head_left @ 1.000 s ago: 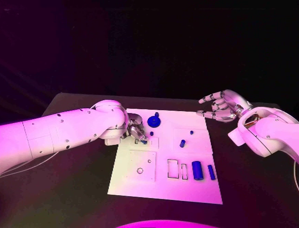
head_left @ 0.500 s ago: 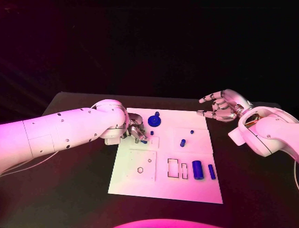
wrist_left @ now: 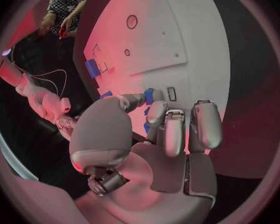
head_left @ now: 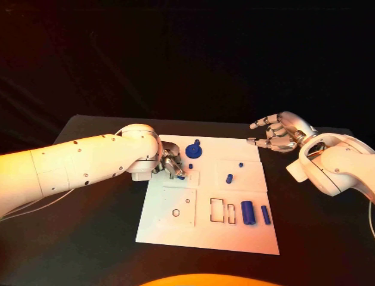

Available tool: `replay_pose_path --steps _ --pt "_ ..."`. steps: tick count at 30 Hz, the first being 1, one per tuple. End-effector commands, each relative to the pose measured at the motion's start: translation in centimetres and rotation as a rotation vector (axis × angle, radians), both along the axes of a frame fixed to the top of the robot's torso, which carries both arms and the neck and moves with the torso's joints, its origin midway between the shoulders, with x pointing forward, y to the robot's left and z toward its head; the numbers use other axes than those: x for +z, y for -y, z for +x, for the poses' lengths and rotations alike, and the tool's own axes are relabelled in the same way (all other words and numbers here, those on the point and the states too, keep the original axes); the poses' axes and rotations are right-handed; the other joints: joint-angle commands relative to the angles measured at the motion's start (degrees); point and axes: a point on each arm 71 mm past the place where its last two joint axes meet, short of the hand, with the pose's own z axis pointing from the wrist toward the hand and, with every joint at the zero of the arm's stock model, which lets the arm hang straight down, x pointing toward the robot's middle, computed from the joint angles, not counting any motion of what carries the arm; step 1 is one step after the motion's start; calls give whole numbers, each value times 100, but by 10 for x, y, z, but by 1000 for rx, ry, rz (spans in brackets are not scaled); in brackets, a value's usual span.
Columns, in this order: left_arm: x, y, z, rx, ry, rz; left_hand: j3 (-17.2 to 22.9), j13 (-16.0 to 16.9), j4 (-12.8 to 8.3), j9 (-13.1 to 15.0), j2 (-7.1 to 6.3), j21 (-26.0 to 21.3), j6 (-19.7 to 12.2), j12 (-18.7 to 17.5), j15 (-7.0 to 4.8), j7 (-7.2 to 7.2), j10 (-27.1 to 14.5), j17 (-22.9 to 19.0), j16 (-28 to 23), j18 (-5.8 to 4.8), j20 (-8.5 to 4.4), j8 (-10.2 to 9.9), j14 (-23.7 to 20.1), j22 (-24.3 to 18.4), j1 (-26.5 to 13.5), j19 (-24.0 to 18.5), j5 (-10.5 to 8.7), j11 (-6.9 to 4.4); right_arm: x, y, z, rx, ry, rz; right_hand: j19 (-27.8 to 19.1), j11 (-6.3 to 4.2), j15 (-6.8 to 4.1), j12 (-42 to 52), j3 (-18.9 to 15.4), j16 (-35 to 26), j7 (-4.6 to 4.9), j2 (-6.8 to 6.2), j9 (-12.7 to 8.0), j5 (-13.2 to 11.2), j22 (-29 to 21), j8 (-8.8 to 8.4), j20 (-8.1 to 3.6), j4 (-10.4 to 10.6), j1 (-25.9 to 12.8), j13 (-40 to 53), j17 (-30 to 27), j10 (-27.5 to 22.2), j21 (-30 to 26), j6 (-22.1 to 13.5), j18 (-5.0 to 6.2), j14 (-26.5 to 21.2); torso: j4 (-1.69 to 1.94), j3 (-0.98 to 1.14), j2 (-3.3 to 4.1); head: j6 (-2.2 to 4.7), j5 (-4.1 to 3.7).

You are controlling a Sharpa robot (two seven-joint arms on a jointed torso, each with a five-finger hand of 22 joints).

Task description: Assemble the parts on the task board

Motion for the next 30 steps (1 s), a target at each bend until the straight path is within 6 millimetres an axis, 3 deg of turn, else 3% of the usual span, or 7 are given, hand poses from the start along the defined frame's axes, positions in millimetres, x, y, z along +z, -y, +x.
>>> replay_pose_path --steps 1,13,30 --pt "-2 4 -2 -21 -30 5 1307 4 -1267 4 -9 14 52 -5 -46 -17 29 1248 -26 -44 -51 34 533 6 -75 -3 36 1 0 -2 -1 18 1 -9 -29 -4 -14 -18 31 -28 3 41 3 36 780 28 -14 8 -28 -5 900 -16 -37 49 32 458 -1 1 -1 3 2" --pt "-5 7 0 -30 -63 10 1256 2 -1216 35 12 1 173 -10 -75 -69 90 1264 -17 -40 -75 58 538 -12 -339 -6 72 -37 0 -1 -1 16 2 -9 -29 -4 -14 -18 31 -28 3 41 3 36 780 28 -14 8 -28 -5 900 -16 -37 49 32 458 -3 2 -1 -22 -2" --pt "-6 9 1 -30 -73 6 822 76 -988 46 -7 -9 322 20 -127 -148 169 1277 -10 -44 -127 16 543 -1 -841 12 -6 -98 0 -1 -1 15 2 -9 -29 -4 -14 -18 31 -28 3 41 3 36 780 28 -14 8 -28 -5 900 -16 -37 49 32 458 2 -6 0 -32 -24"
